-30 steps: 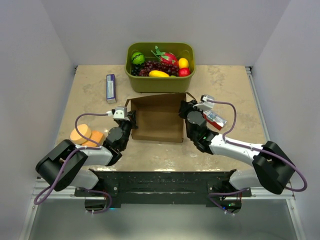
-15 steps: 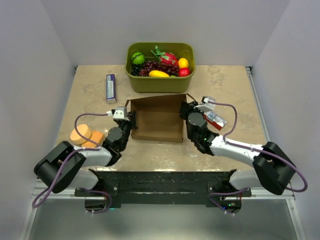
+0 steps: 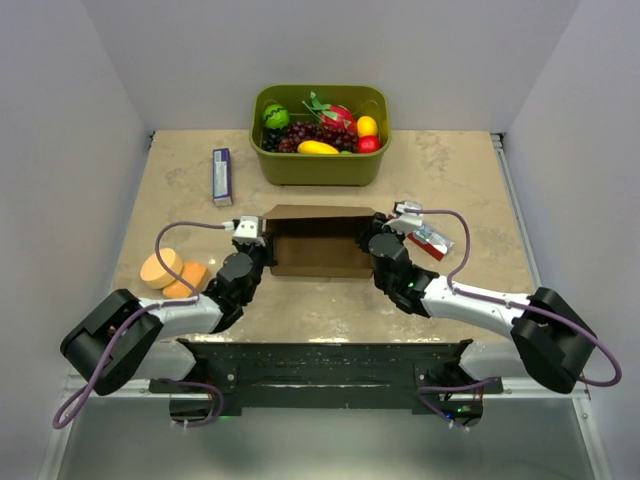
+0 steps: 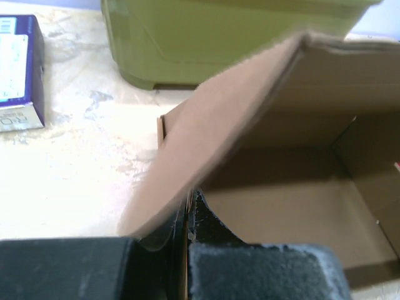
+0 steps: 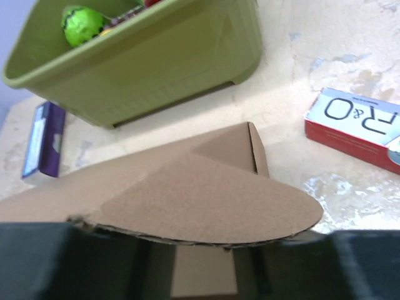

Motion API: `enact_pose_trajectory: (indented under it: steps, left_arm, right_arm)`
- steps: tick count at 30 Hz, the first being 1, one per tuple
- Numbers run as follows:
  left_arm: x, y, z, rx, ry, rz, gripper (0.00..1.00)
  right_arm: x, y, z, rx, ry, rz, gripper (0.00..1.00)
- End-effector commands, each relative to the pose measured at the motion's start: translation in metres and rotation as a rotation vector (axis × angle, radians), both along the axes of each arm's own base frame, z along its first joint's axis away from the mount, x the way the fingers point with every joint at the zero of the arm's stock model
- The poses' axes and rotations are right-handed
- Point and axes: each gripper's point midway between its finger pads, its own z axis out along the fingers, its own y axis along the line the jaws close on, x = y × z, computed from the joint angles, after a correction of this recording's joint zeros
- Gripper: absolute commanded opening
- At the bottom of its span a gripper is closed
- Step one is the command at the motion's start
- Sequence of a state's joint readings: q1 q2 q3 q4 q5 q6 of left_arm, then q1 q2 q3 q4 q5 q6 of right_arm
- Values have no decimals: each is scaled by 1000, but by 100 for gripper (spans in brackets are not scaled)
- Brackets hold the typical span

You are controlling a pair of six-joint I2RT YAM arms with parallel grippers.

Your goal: Fold the paper box

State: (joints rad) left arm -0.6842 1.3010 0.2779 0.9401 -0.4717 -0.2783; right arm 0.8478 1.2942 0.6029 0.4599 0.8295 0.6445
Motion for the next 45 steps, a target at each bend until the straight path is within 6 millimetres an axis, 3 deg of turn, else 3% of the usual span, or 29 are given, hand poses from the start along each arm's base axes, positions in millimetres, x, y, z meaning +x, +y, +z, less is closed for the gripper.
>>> enact_pose_trajectory:
  steps: [1,8,10,12,13,15,16,17,22,23,28,35,41,45]
  left_arm:
    - [-10,-20,-14,8,81,-92,0]
    - [-11,-19,-16,25,91,-91,0]
    - [-11,-19,-16,31,92,-89,0]
    - [-10,-16,-17,44,96,-76,0]
    - [-9,-15,-18,49,99,-70,0]
    - [-7,-13,-18,59,113,-49,0]
    - [-6,-13,-20,67,123,-46,0]
    - [-6,-11,-25,87,143,-40,0]
    - [-3,-12,-31,115,168,-37,0]
    - [-3,-12,-31,114,169,-36,0]
    - [0,-10,-39,120,188,-39,0]
    - [0,-10,-44,119,198,-74,0]
    - [2,-16,-32,111,181,-101,0]
    - [4,-22,-21,99,183,-120,0]
  right_arm:
    - [-8,-18,-9,-62,11,-55,47]
    - [-15,-18,-15,-112,35,-6,61]
    - [-21,-20,-10,-103,41,18,68]
    - [-33,-23,-18,-128,77,68,73]
    - [-38,-24,-8,-111,61,95,79]
    - [-50,-23,-17,-149,95,172,85]
    - [-56,-25,-8,-131,84,192,87]
    - [-63,-28,-16,-158,120,217,87]
    - [-91,-31,-8,-138,150,332,86]
    - [-96,-31,7,-108,111,358,86]
    - [-109,-33,34,-132,53,440,86]
    - [-101,-22,100,-126,-36,464,84]
    - [-97,-8,126,-115,-84,508,83]
    - [-99,8,129,-178,-112,601,89]
